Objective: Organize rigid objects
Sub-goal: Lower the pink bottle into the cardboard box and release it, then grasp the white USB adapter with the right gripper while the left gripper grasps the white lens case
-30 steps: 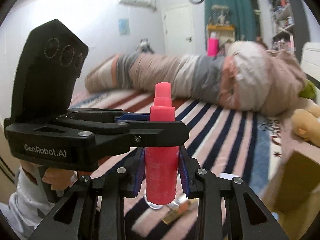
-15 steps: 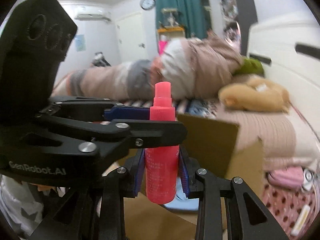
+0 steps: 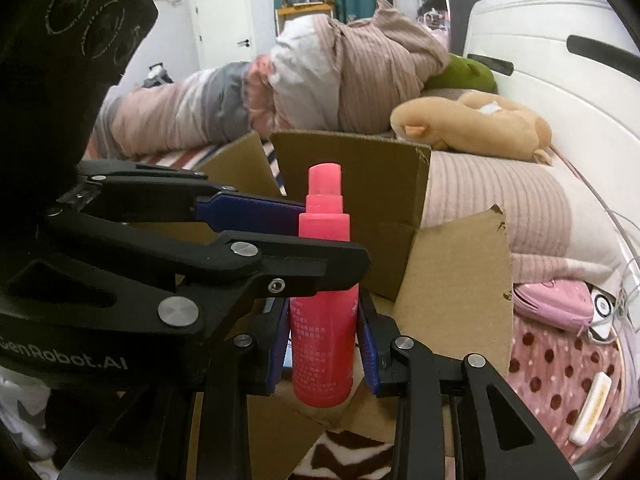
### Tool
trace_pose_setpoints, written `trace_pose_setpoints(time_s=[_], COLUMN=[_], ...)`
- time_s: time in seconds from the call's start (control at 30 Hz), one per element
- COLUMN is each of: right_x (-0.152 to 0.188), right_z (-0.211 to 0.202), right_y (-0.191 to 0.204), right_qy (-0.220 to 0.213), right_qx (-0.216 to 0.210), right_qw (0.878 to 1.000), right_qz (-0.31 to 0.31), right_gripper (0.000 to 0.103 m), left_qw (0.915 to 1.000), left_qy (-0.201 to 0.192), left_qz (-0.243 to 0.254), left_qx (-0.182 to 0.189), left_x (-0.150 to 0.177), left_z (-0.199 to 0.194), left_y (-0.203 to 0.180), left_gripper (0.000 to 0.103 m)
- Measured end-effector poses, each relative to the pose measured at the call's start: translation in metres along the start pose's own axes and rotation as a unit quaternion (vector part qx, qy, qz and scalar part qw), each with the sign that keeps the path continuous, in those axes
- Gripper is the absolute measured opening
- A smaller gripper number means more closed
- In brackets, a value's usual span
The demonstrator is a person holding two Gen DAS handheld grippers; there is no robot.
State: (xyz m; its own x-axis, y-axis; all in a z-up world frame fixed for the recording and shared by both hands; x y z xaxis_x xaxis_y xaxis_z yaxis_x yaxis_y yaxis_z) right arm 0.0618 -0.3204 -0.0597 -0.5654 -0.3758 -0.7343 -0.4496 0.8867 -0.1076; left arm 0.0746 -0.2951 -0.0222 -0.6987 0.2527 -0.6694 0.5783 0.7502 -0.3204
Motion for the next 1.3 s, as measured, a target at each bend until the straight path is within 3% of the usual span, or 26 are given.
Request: trace_pose_setpoints(time_s=[0.17, 0.27, 0.4, 0.5, 0.63, 0.7, 0.9, 1.03, 1.17, 1.3], right_x=[0.001, -0.004, -0.018, -0.038, -0.066, -0.079, -0.098, -0.096, -0.087, -0.067], right_z=[-0.003, -0.01, -0.025, -0.036, -0.037, -0.028, 0.035, 0.1, 0.159, 0.167], right_y=[-0.003, -0.003, 0.008, 0.032, 0.08, 0.111, 0.199, 0.214, 0.193, 0.159], right_qy=[0.008, 0.005, -0.025, -0.062, -0.089, -0.087, -0.038, 0.0, 0.025, 0.02], right_qx=[0.015, 0.04, 0.039, -0.006, -0.063, -0.095, -0.167, -0.139, -0.034, 0.036], right_qw=[1.0, 0.999, 0.999, 0.998, 0.994, 0.991, 0.984, 0.99, 0.999, 0.998], right_qz=[0.015, 0.015, 0.022, 0.022, -0.008, -0.028, -0.047, -0.01, 0.019, 0.041], right_gripper=[0.029, 0.033, 0.04, 0.046, 0.046, 0.046, 0.047, 0.047, 0.047, 0.047], left_qw=[0.9999, 0.9992, 0.9956, 0.9894, 0.9778, 0.969, 0.9517, 0.948, 0.9448, 0.9435], left_qy=[-0.009, -0.037, -0.08, -0.113, -0.14, -0.15, -0.154, -0.152, -0.153, -0.153], left_qz=[-0.002, -0.012, -0.041, -0.068, -0.097, -0.125, -0.188, -0.214, -0.228, -0.234], left_qx=[-0.006, -0.011, -0.026, -0.061, -0.122, -0.151, -0.188, -0.18, -0.179, -0.178], left_x=[0.002, 0.0, 0.003, 0.013, 0.036, 0.056, 0.115, 0.142, 0.16, 0.171], left_z=[-0.011, -0.038, -0.09, -0.133, -0.178, -0.198, -0.219, -0.22, -0.22, -0.219], left_y=[0.007, 0.018, 0.046, 0.076, 0.123, 0.155, 0.23, 0.26, 0.278, 0.288], left_gripper=[0.056, 0.067, 0.074, 0.082, 0.084, 0.085, 0.085, 0.085, 0.085, 0.085])
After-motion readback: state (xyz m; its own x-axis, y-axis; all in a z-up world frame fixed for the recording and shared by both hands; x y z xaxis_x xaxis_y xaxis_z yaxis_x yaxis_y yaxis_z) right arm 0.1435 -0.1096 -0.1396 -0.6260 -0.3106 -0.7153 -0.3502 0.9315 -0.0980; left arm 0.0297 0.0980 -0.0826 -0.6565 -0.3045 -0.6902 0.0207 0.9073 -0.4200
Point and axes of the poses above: each gripper's, at about its wrist camera, not at the fingertips, and z roughly the way its jaws point, y to its left, x to its underside, the point moved 5 cm from there along z, roughly the way its jaws point, and after that the axes turned 10 degrees about -z, right-handed, at the moved point
